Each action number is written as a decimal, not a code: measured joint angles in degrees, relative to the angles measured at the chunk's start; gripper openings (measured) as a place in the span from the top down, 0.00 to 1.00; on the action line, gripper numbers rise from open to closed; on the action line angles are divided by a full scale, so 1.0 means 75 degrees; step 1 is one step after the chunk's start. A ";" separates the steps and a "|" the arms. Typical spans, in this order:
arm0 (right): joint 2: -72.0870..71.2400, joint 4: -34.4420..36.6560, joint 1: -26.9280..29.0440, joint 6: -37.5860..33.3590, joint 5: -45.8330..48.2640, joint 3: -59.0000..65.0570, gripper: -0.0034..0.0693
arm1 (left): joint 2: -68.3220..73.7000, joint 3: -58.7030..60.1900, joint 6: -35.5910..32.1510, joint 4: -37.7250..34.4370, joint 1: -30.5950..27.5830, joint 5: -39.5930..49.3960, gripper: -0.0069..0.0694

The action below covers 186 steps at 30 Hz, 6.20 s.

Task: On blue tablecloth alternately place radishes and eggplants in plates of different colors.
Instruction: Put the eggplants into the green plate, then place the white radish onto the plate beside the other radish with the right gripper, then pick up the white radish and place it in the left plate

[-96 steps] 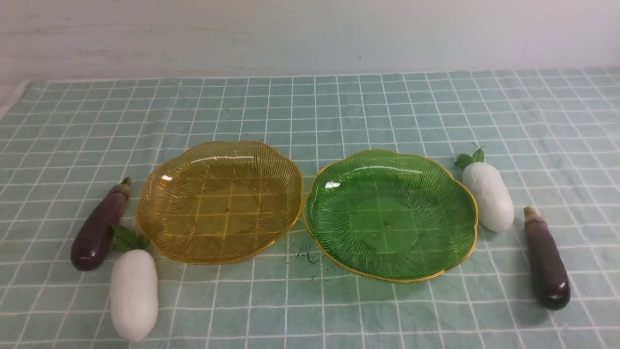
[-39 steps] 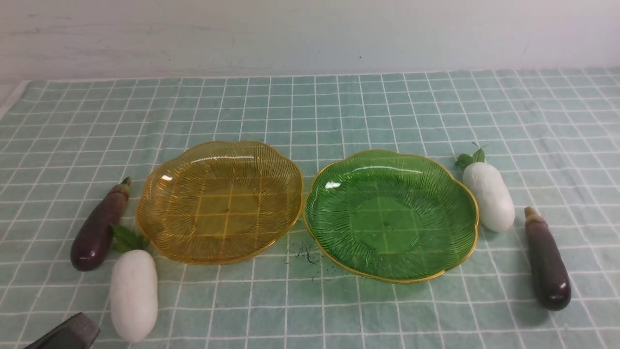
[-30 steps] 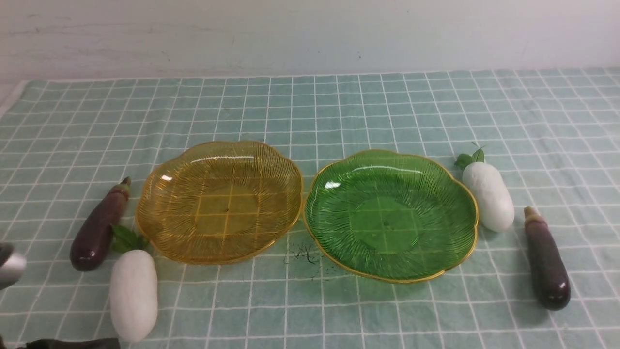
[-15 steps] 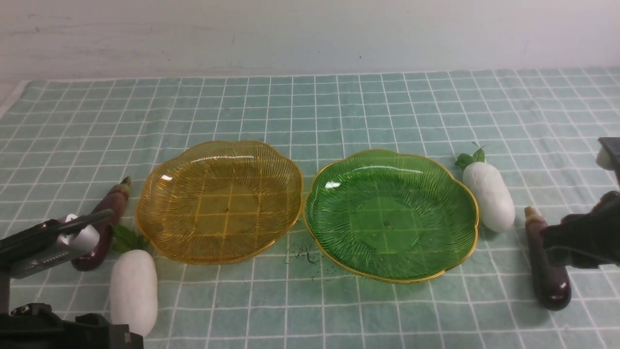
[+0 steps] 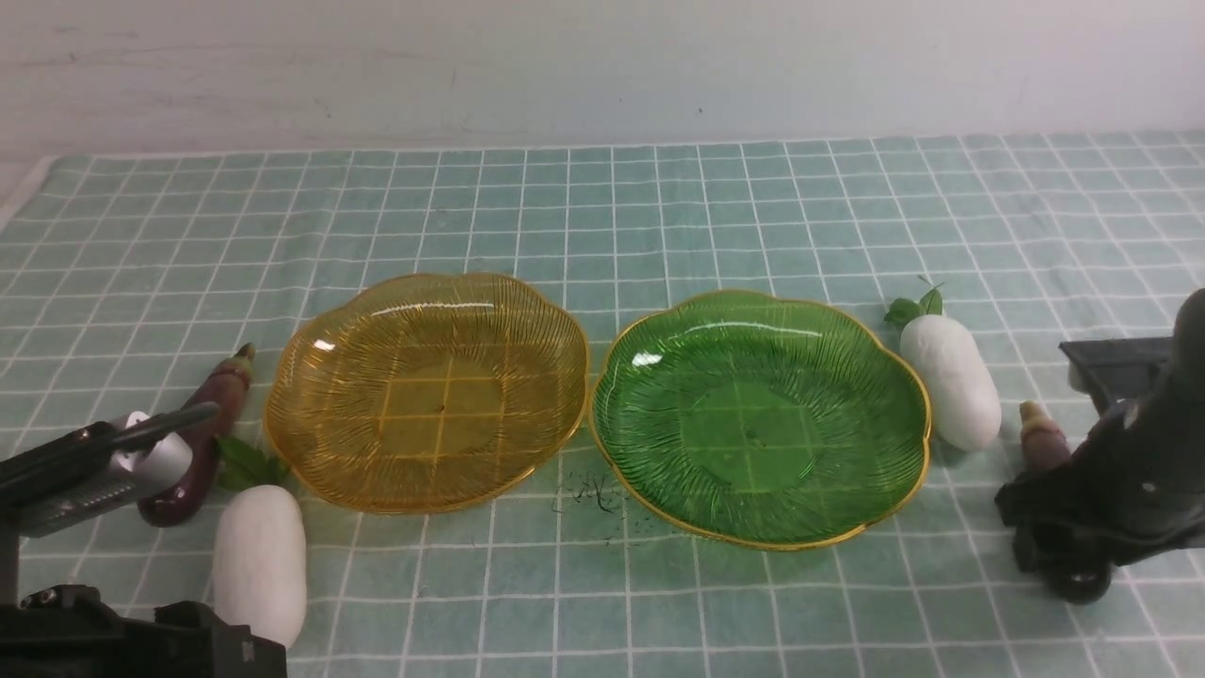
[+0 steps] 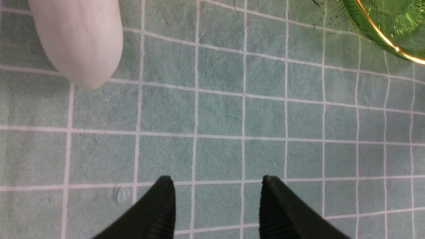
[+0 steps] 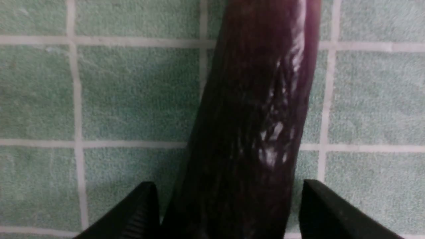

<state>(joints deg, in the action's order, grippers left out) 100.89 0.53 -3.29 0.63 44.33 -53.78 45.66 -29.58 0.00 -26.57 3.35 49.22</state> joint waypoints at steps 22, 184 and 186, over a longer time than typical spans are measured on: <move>-0.0977 0.2133 -0.1590 -0.1680 -0.0284 -0.1292 0.47 | 0.0000 0.0000 0.0087 0.0000 0.0000 0.0021 0.49; 0.3341 0.1753 -0.3850 -0.1176 0.3417 -0.9371 0.18 | 0.0007 0.0000 0.0108 0.0000 0.0000 0.0174 0.49; 0.3192 0.1298 -0.3753 -0.0916 0.3489 -0.9794 0.28 | 0.0007 0.0000 0.0108 0.0000 0.0000 0.0163 0.49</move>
<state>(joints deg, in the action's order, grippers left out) 124.83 10.27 -31.44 -6.24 70.49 -127.24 45.71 -29.58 0.81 -26.57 3.35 50.45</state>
